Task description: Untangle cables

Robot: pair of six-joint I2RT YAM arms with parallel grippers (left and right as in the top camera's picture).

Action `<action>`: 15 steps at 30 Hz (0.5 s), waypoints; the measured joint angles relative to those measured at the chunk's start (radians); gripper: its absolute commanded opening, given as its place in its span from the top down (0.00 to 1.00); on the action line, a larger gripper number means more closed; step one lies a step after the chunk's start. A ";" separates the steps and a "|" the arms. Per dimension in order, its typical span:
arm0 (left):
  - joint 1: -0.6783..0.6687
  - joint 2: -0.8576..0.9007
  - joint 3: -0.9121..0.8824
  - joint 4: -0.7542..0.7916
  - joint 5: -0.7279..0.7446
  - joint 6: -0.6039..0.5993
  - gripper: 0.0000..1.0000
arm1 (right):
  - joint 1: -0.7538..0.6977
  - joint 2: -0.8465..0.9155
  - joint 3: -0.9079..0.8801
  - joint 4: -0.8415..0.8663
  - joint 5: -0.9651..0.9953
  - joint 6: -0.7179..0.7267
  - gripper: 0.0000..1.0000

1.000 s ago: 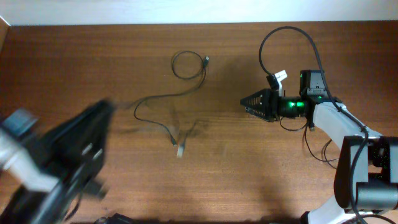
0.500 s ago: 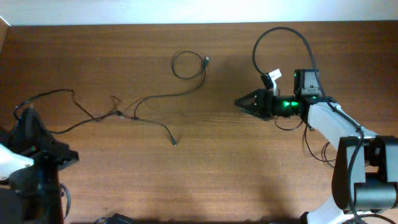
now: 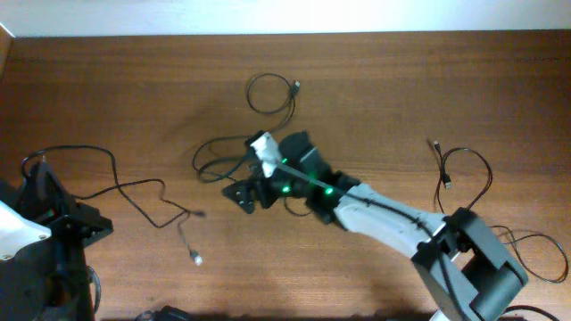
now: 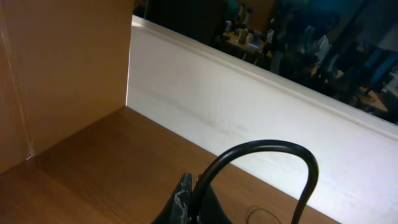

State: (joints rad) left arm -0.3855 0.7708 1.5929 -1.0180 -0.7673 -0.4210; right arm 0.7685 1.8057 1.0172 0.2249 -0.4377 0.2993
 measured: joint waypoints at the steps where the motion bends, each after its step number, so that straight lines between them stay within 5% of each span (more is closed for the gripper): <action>1: 0.000 0.000 0.000 -0.005 0.000 0.000 1.00 | 0.029 0.004 0.000 0.008 0.048 0.000 0.02; 7: 0.000 0.000 0.000 -0.015 0.010 0.000 1.00 | 0.084 0.094 0.001 0.155 0.265 0.000 0.03; 10: 0.000 0.000 0.000 -0.014 0.027 0.000 1.00 | 0.084 0.171 0.001 0.196 0.289 -0.002 0.58; 12: 0.000 0.000 0.000 -0.015 0.031 0.000 1.00 | 0.084 0.181 0.001 0.211 0.295 -0.003 0.63; 13: 0.000 0.000 -0.001 -0.015 0.031 0.000 1.00 | 0.084 0.181 0.001 0.216 0.296 -0.003 0.91; 15: 0.000 0.000 -0.009 -0.014 0.033 0.000 0.99 | 0.084 0.181 0.001 0.217 0.303 -0.007 0.96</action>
State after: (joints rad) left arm -0.3855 0.7708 1.5841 -1.0321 -0.7341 -0.4210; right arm 0.8528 1.9869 1.0183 0.4423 -0.1345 0.2924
